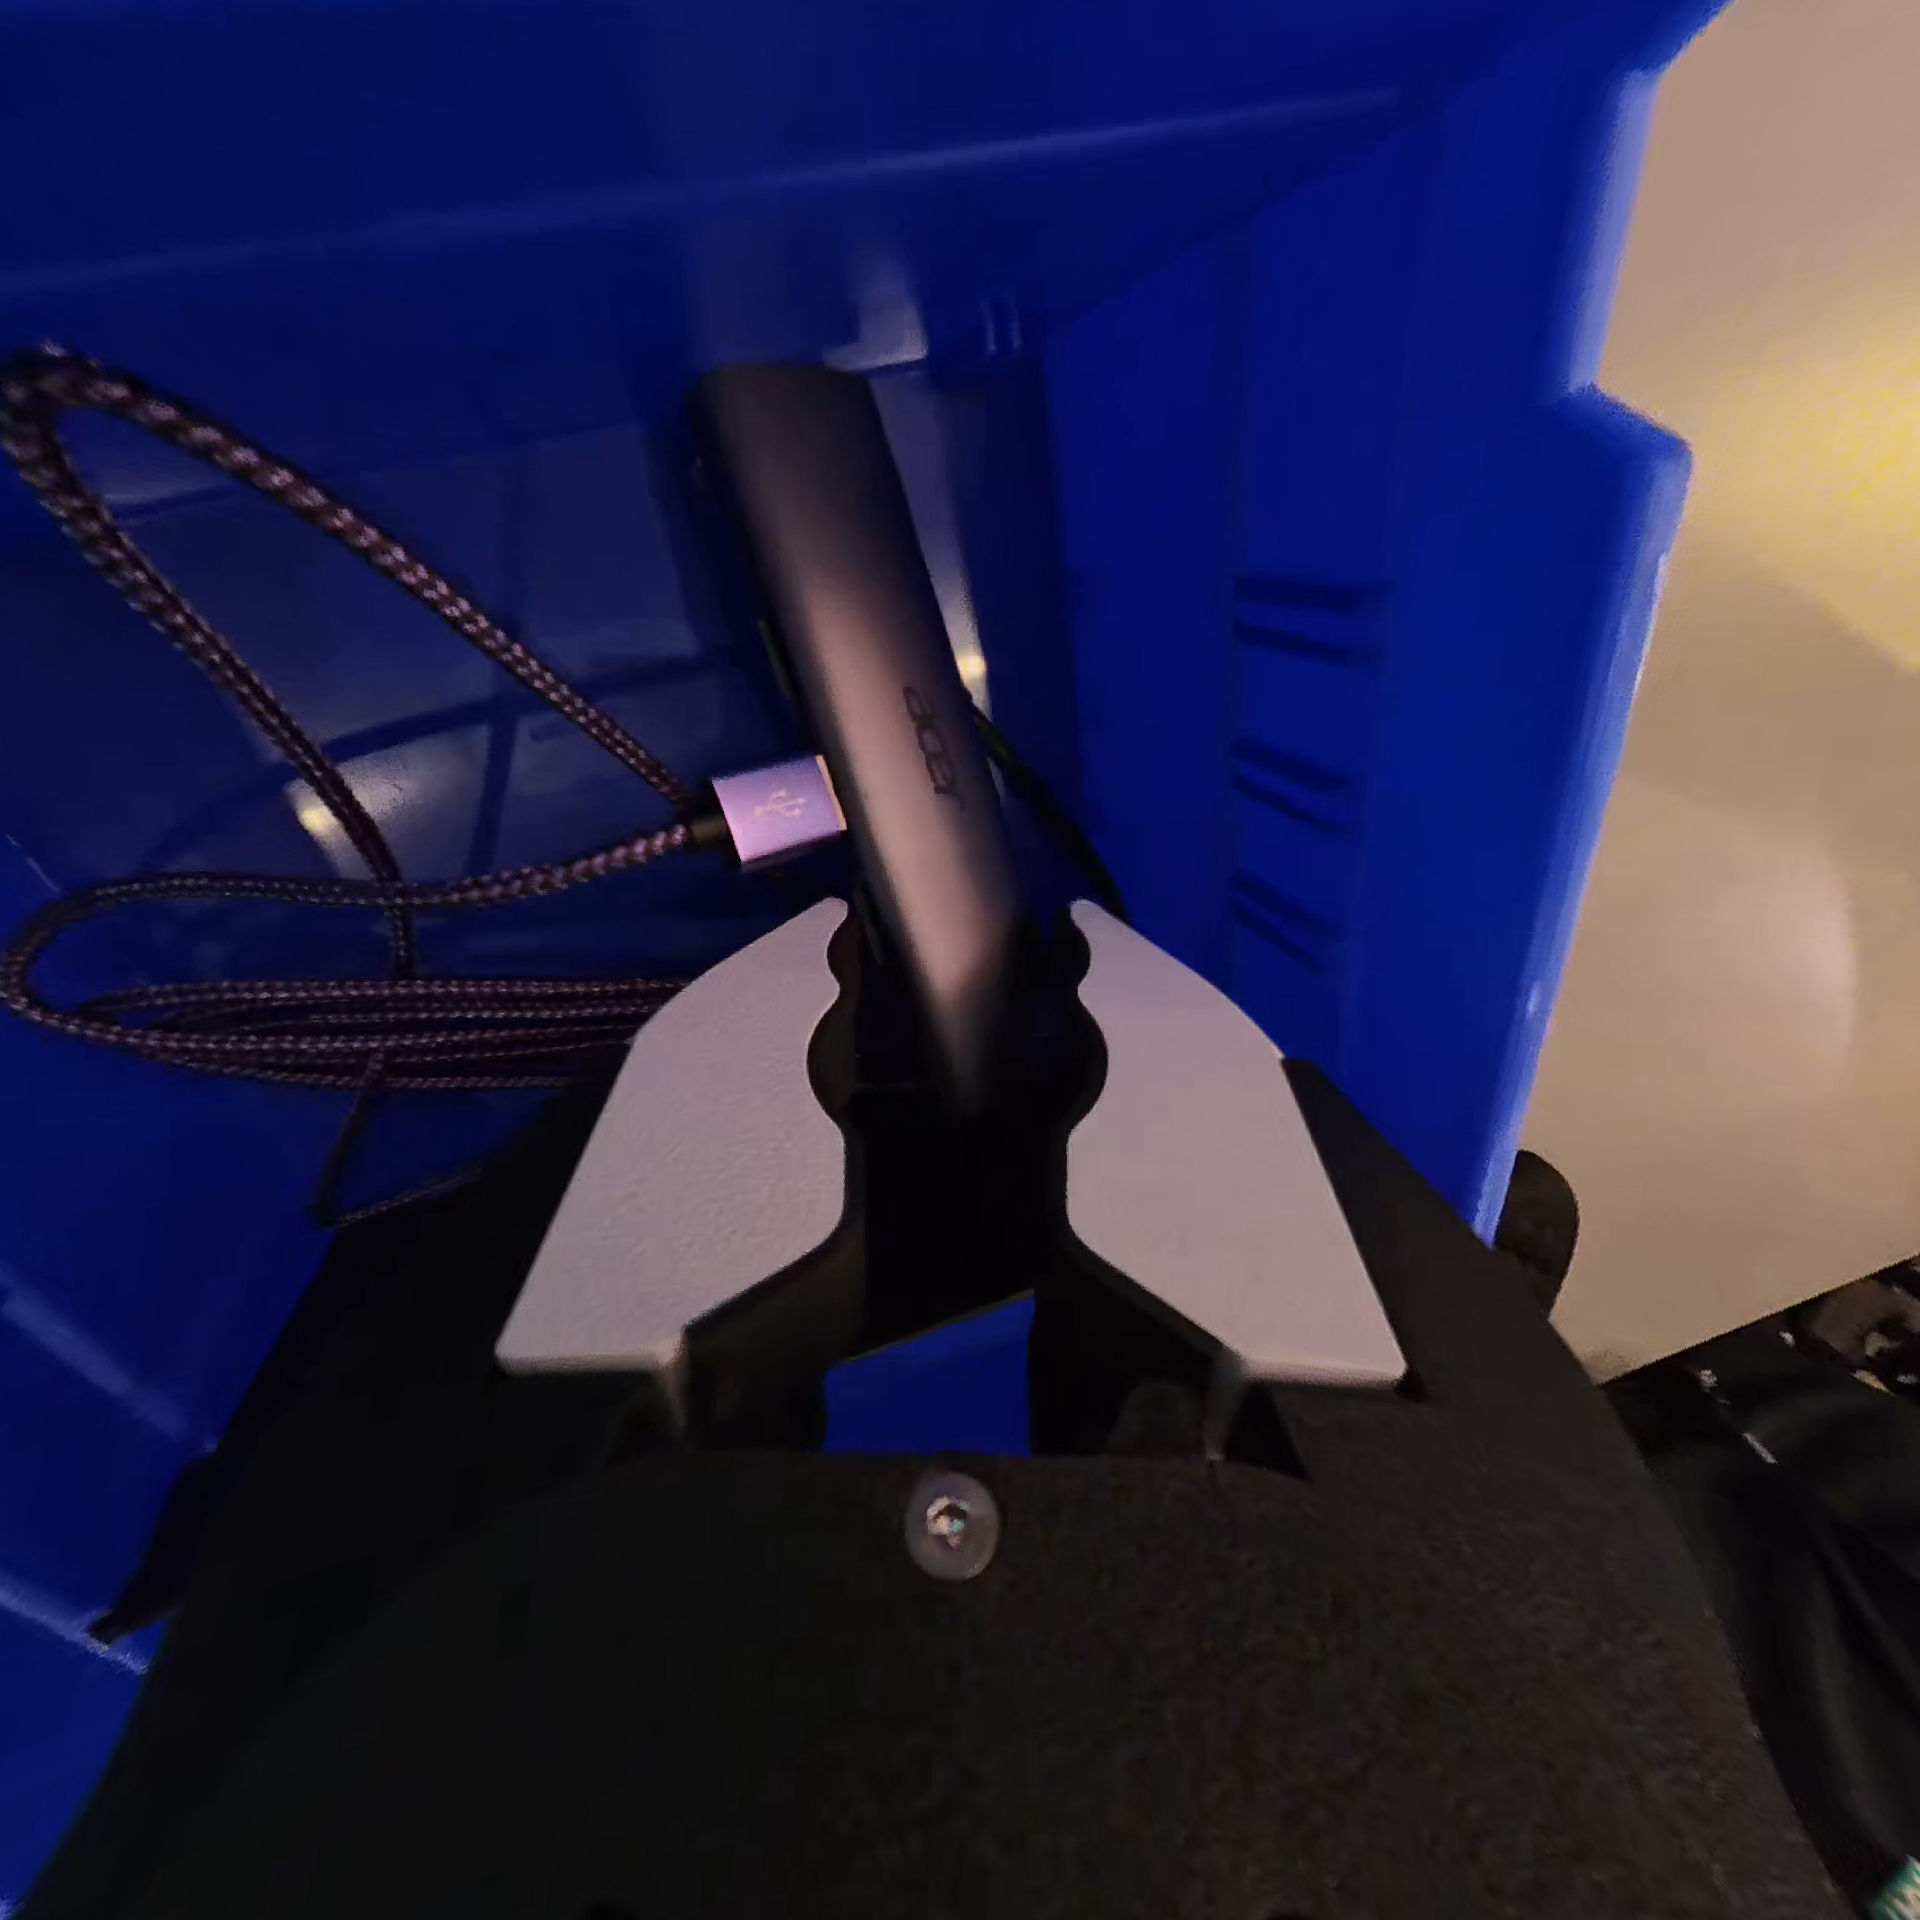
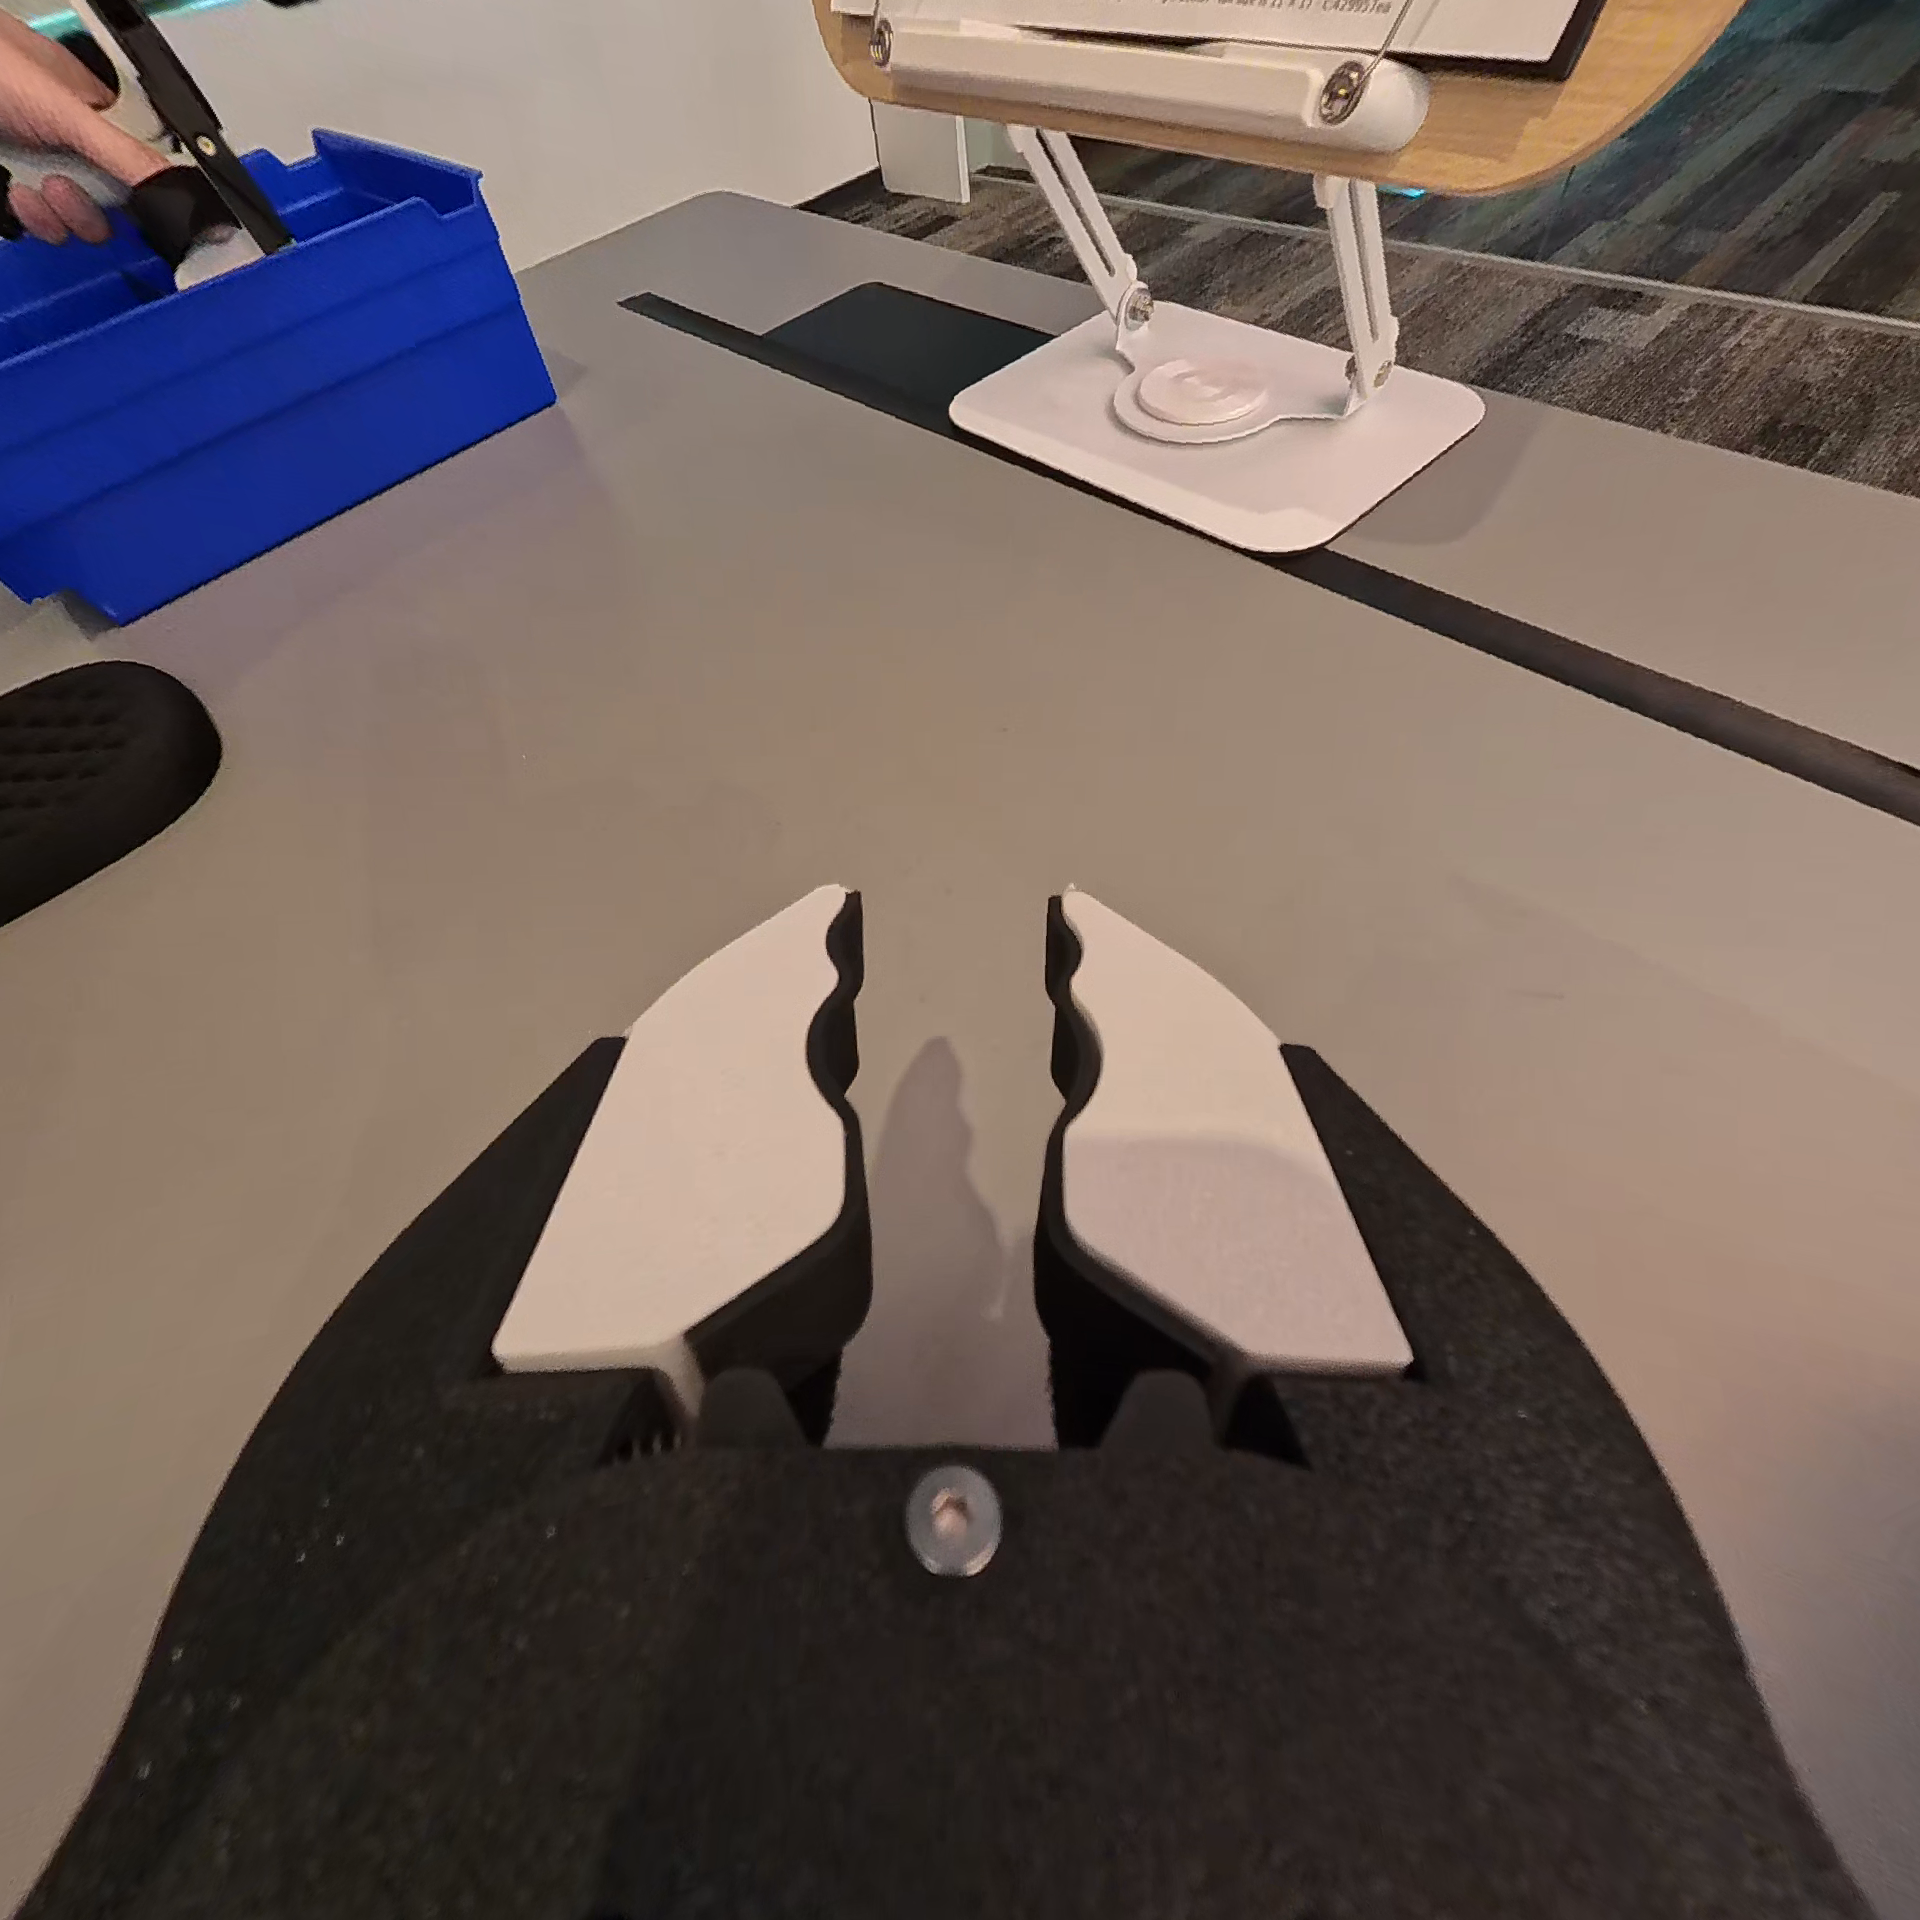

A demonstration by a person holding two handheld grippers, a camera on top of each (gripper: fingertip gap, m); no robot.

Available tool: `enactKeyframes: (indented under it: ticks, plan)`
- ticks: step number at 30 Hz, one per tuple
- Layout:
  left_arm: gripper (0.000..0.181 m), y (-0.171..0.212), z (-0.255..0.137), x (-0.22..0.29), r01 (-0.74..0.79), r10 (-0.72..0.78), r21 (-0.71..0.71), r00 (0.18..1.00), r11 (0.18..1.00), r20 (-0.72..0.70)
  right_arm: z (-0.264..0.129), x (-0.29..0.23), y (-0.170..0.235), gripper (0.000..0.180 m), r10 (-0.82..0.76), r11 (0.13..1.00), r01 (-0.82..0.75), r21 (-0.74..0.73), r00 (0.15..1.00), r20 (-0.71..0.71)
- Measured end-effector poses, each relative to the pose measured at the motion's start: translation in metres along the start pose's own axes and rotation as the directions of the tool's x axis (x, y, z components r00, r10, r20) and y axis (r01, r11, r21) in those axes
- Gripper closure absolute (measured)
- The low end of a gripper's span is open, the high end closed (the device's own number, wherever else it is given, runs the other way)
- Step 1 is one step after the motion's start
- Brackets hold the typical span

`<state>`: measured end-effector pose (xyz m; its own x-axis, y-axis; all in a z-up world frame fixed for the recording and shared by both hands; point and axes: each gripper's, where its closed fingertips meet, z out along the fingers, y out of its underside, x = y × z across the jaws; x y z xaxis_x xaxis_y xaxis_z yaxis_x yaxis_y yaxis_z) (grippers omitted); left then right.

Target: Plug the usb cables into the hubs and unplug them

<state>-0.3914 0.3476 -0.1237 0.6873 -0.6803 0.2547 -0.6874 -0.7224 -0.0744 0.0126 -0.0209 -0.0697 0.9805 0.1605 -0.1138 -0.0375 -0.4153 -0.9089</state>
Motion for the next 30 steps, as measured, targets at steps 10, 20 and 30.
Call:
enactKeyframes:
  ticks: [10,20,30]
  plan:
    - [0.15,-0.005,-0.038,0.002,-0.075,0.073,0.179,0.997,0.981,0.018,0.009,-0.008,0.008,0.147,-0.038,0.998,0.038,-0.054,0.999,0.013]
    - [0.154,-0.008,-0.124,0.057,-0.36,0.303,0.296,0.927,0.885,0.221,0.01,-0.009,0.007,0.147,-0.017,0.999,0.018,-0.028,0.999,0.032]
    - [0.161,-0.008,-0.182,0.136,-0.621,0.456,0.272,0.75,0.735,0.479,0.004,-0.007,-0.004,0.149,0.072,0.994,-0.078,0.072,0.994,0.083]
